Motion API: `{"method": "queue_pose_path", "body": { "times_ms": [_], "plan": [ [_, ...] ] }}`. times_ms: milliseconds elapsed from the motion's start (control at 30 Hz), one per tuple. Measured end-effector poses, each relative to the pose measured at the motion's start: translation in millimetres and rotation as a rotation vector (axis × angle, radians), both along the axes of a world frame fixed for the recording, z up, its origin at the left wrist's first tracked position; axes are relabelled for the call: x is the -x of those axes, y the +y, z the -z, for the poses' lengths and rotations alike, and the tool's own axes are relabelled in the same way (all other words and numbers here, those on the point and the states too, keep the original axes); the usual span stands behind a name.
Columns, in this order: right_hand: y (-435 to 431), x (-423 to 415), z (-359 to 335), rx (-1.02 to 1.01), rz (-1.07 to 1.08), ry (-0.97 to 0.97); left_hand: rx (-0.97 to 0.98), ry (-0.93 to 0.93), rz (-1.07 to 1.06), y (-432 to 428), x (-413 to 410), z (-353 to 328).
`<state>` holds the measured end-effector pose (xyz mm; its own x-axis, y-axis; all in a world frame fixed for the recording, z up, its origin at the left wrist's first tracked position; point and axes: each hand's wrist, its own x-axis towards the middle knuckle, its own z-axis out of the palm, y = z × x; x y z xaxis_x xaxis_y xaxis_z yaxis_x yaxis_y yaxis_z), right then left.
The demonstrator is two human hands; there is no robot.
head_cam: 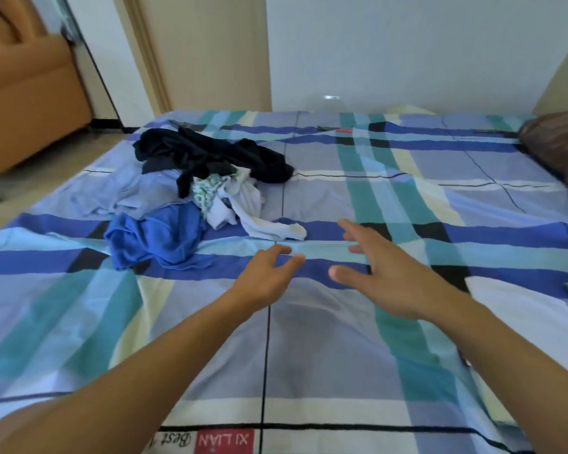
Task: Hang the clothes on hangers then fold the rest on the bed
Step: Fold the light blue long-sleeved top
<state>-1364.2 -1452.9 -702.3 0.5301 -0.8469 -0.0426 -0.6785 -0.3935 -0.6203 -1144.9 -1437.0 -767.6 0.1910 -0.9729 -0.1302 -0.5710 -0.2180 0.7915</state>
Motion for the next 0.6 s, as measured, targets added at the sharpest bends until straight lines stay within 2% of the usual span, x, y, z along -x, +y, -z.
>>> {"method": "queue_pose_path", "body": {
  "times_ms": [100, 233, 333, 467, 533, 600],
  "plan": [
    [-6, -4, 12, -0.017, -0.006, 0.042, 0.009, 0.122, -0.125, -23, -12, 10],
    [-11, 2, 19, -0.013, 0.011, 0.085, -0.015, 0.376, -0.219, -57, -17, 14],
    [-11, 11, 24, -0.011, 0.011, 0.123, -0.077, 0.468, -0.279, -86, -16, 13],
    [-17, 21, 26, -0.006, 0.037, 0.125, -0.164, 0.352, -0.384, -109, -25, 30],
    [-23, 21, 25, -0.018, 0.056, 0.124, -0.087, 0.316, -0.344, -103, -22, 26],
    [-31, 18, 26, -0.073, 0.078, 0.043, 0.034, 0.179, -0.259, -88, -14, 12]
  ]
}}
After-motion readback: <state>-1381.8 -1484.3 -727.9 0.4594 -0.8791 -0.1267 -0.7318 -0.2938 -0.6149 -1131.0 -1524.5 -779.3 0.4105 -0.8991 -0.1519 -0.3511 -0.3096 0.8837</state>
